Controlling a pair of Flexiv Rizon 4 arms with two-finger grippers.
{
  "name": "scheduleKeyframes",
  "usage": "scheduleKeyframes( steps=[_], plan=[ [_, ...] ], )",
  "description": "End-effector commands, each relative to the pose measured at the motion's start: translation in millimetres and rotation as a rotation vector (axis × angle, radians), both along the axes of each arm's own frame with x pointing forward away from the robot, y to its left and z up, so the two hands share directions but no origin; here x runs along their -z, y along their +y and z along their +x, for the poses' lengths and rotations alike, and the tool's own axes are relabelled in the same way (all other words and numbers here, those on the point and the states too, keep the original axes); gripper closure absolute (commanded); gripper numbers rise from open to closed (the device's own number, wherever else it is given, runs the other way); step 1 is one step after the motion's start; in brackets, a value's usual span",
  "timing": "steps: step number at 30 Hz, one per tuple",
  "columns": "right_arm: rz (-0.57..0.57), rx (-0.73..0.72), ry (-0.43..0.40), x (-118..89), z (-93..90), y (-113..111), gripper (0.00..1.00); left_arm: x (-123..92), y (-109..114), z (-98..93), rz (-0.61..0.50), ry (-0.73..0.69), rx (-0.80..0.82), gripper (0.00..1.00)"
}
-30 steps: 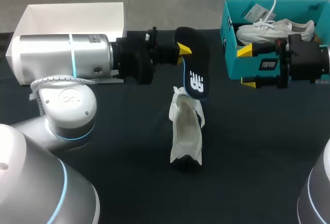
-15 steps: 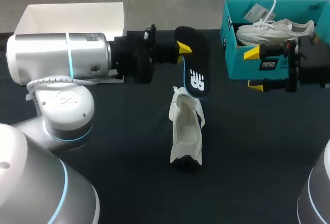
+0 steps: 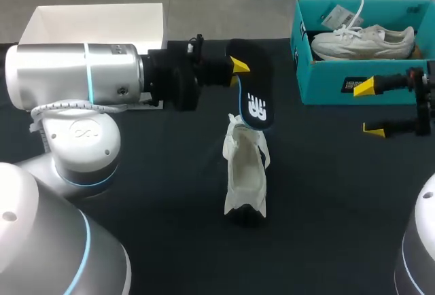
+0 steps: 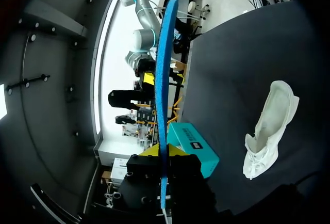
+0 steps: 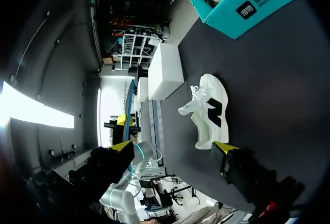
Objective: Take the shoe out of the shoebox, open the shoe tongue, remove and reinsert the insole, then place the shoe into the shoebox
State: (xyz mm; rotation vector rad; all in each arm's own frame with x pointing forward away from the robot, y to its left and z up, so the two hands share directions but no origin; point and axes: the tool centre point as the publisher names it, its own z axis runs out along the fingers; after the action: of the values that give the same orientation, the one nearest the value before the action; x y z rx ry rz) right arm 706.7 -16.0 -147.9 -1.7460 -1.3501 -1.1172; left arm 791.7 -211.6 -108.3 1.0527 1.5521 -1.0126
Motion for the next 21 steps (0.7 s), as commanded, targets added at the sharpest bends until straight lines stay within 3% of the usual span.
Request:
scheduleKeyframes(
  steps=[1,9,21],
  plan=[
    [-0.034,0.038,0.012,-19.1,-41.3,-21.9,0.0,-2.4,2.4,-0.2,0.006,0.003,-0.001,1.0],
    [-0.043,0.023,0.016,-21.5,-51.2,-28.5,0.0,-2.8,4.1,2.3,0.004,0.009,-0.002,1.0],
    [-0.03,0.022,0.023,-16.7,-49.3,-31.9,0.0,-3.8,6.2,3.0,0.008,0.038,-0.01,1.0]
  ],
)
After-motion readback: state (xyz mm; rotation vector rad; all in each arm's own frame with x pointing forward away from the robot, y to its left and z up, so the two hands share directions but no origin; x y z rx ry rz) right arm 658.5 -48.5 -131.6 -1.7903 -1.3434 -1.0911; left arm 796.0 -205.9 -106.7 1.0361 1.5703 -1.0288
